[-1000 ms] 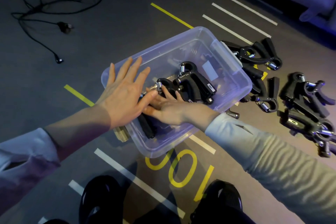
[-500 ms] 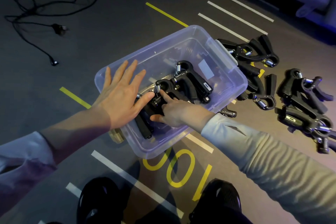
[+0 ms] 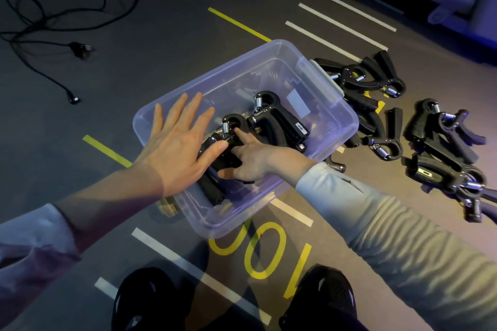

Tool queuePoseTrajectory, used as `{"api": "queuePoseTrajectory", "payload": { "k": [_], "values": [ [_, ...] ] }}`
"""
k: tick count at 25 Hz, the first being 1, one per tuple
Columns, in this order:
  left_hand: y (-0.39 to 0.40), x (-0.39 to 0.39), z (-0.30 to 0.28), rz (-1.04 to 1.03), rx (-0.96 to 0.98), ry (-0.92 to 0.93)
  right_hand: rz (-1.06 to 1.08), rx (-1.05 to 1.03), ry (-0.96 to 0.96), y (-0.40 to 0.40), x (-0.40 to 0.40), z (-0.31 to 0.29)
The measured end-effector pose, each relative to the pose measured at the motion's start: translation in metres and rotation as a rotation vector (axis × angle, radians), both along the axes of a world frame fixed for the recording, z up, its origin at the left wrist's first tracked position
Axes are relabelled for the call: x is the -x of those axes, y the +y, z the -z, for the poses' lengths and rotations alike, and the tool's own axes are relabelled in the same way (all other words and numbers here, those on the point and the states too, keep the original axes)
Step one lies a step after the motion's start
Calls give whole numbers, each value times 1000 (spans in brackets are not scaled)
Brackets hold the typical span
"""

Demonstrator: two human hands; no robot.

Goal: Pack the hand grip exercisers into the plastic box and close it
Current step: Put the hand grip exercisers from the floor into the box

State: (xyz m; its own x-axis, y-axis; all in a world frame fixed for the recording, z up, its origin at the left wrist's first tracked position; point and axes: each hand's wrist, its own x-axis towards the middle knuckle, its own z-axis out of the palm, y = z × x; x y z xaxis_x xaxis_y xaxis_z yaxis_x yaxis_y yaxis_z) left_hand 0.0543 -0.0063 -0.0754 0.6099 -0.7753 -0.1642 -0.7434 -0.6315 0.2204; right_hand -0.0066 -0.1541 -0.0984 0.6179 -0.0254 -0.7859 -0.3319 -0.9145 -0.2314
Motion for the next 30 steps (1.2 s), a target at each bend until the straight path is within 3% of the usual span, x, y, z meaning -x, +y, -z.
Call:
{"api": "queuePoseTrajectory", "payload": {
  "k": [8, 10, 13, 16, 19, 25, 30],
  "values": [
    [-4, 3, 0, 19, -12, -12, -88, 71, 86, -7, 2, 25],
    [-11, 8, -5, 43, 35, -38, -34, -35, -78, -18, 6, 19],
    [-34, 22, -17, 102, 144, -80, 90, -95, -515, -34, 11, -8],
    [-67, 36, -33, 144, 259, -135, 338, 46, -917, -57, 28, -33],
    [-101, 52, -47, 165, 322, -116, 475, 262, -1091, -90, 61, -39],
    [-153, 97, -30, 278, 230, -58, 771, 457, -896, -155, 148, -10],
    [-173, 108, 2, 308, 76, -76, 915, 463, -645, -195, 206, 36]
  ]
}}
